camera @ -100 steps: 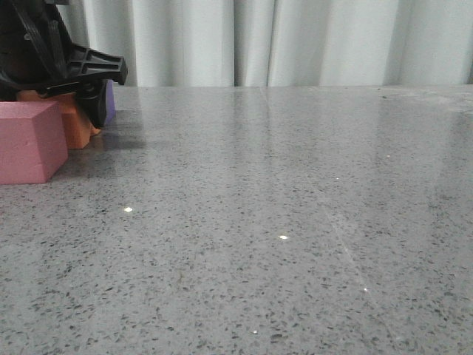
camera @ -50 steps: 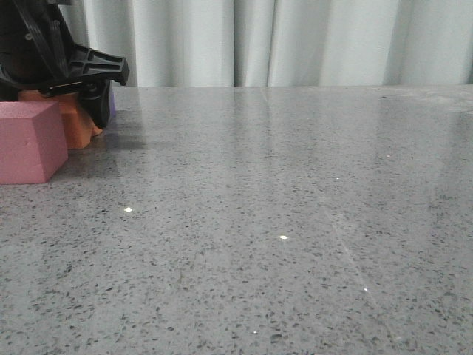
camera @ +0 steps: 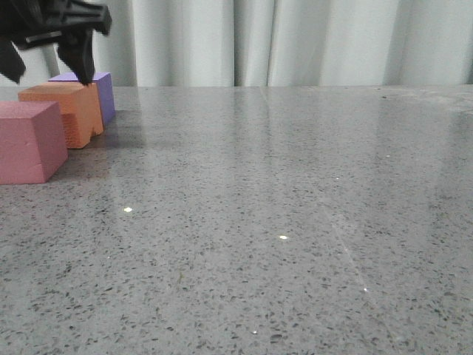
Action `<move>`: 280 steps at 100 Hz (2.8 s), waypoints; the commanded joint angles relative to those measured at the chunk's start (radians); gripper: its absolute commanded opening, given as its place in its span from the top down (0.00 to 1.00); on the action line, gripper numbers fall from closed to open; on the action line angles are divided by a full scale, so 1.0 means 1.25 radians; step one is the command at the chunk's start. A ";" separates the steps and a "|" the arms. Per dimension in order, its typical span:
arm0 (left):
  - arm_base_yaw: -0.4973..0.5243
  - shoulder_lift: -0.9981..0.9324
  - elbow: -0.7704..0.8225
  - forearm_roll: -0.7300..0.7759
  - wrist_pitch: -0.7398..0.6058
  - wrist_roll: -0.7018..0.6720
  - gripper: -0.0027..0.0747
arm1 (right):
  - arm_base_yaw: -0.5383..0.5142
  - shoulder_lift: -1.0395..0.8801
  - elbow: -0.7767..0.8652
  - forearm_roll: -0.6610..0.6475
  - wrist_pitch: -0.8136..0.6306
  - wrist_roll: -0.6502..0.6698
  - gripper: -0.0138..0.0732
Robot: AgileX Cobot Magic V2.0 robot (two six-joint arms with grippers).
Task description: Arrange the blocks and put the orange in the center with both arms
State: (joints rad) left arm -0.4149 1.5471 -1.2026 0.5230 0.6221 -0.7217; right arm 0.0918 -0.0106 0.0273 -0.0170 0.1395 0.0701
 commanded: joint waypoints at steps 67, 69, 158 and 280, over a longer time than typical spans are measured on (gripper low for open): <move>0.003 -0.416 -0.017 0.067 0.152 0.038 0.99 | -0.005 -0.020 -0.011 0.003 -0.064 -0.006 0.92; 0.003 -0.423 -0.017 0.071 0.156 0.043 0.99 | -0.005 -0.020 -0.011 0.003 -0.064 -0.006 0.92; 0.003 -0.484 -0.017 0.068 0.174 0.076 0.99 | -0.005 -0.020 -0.011 0.003 -0.064 -0.006 0.92; 0.337 -1.122 0.944 -0.326 -0.560 0.429 0.99 | -0.005 -0.020 -0.011 0.003 -0.064 -0.006 0.92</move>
State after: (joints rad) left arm 0.0062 0.1787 -0.0489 0.1326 0.0290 -0.1936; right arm 0.0918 -0.0106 0.0273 -0.0170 0.1395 0.0701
